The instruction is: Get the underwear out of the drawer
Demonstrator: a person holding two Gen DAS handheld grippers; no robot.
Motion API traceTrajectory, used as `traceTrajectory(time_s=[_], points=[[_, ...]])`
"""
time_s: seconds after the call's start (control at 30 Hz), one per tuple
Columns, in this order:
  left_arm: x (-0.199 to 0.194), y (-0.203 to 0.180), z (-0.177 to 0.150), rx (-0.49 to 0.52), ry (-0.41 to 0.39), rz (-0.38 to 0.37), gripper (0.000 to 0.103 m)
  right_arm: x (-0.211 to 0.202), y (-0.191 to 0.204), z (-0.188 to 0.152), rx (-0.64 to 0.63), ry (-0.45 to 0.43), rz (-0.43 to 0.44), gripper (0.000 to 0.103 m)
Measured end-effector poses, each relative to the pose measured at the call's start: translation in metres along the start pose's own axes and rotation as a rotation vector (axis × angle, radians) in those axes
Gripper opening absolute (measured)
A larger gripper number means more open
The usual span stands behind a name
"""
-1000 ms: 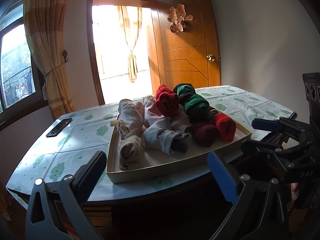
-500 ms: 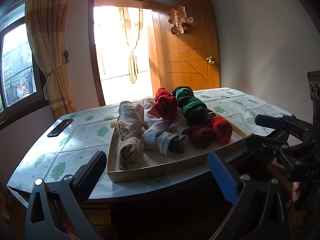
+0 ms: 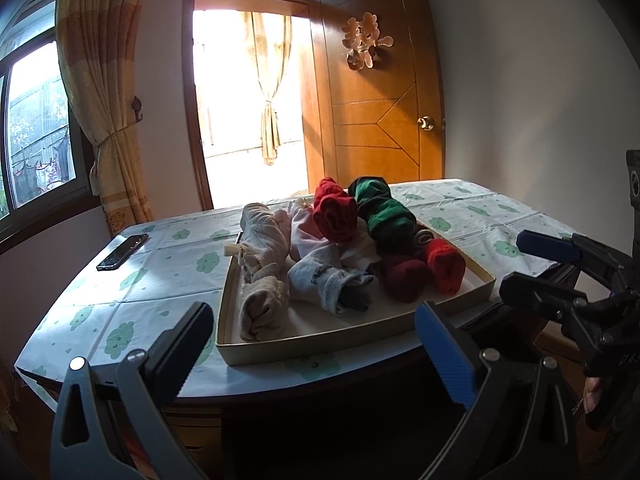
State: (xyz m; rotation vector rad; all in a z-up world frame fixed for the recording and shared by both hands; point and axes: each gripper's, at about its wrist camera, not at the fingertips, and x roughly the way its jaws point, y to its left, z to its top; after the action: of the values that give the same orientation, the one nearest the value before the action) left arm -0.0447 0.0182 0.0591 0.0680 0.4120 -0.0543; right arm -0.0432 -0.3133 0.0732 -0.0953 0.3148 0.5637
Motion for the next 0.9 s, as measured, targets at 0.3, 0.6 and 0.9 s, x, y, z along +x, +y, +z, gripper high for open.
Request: traceTrajectory(time_s=[0.3, 0.6, 0.9], points=[[0.001, 0.000, -0.001, -0.014, 0.005, -0.009, 0.102, 0.000, 0.000, 0.000, -0.001, -0.001, 0.002, 0.081], [0.008, 0.003, -0.005, -0.046, 0.042, -0.020, 0.103, 0.000, 0.006, -0.002, -0.013, -0.005, 0.014, 0.081], [0.019, 0.010, -0.012, -0.075, 0.077, 0.056, 0.103, 0.004, 0.005, -0.005, -0.010, 0.006, 0.018, 0.081]])
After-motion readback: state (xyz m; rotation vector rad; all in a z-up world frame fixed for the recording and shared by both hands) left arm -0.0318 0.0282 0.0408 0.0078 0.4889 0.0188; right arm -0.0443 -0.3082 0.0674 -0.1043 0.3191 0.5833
